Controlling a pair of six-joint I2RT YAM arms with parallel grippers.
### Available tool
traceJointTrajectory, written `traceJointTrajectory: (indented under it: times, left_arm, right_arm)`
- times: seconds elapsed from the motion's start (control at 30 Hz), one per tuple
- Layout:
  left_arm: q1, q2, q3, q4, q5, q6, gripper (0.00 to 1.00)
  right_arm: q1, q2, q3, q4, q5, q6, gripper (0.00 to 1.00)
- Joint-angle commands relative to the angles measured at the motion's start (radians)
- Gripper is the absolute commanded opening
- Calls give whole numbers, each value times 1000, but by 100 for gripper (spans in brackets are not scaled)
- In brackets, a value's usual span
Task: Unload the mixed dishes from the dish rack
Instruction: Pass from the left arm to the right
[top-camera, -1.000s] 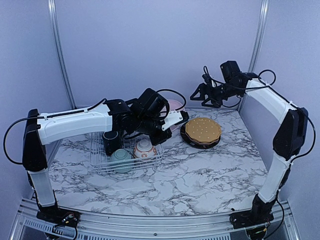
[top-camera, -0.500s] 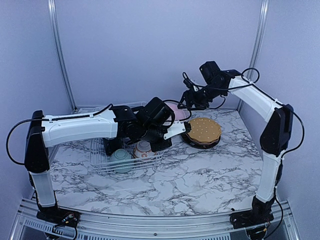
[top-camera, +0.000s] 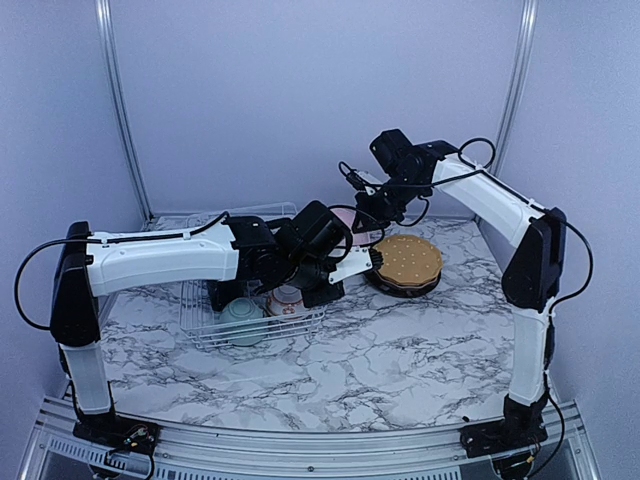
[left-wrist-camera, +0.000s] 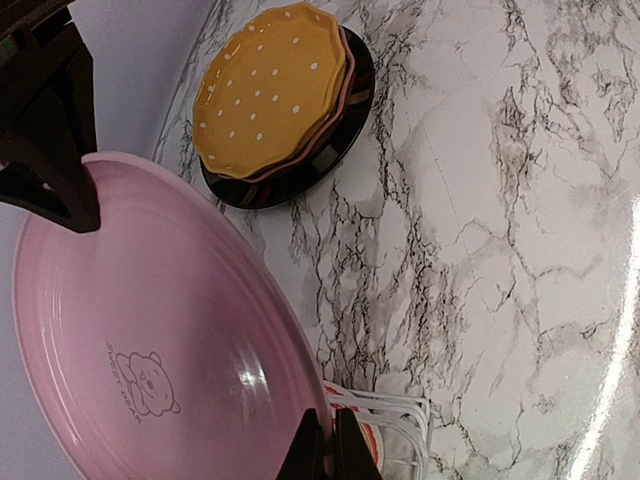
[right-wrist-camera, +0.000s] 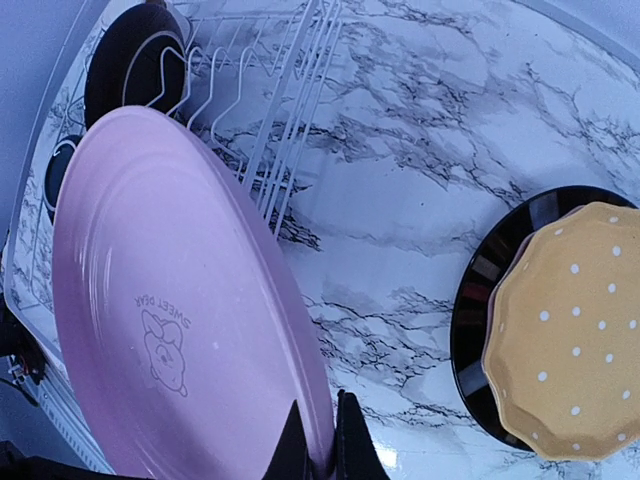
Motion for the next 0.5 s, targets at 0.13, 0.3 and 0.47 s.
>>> traceJointTrajectory:
  times: [0.13, 0.3, 0.47]
  left_arm:
    - [-5, -1, -8, 26, -109, 17, 27]
    - [-5, -17, -4, 34, -117, 2, 56]
    - [1, -40, 8, 54, -96, -31, 79]
  right_arm:
    - [1, -4, 32, -30, 87, -28, 0]
    - [-22, -5, 32, -19, 66, -19, 0]
    - [-82, -26, 2, 6, 27, -6, 0]
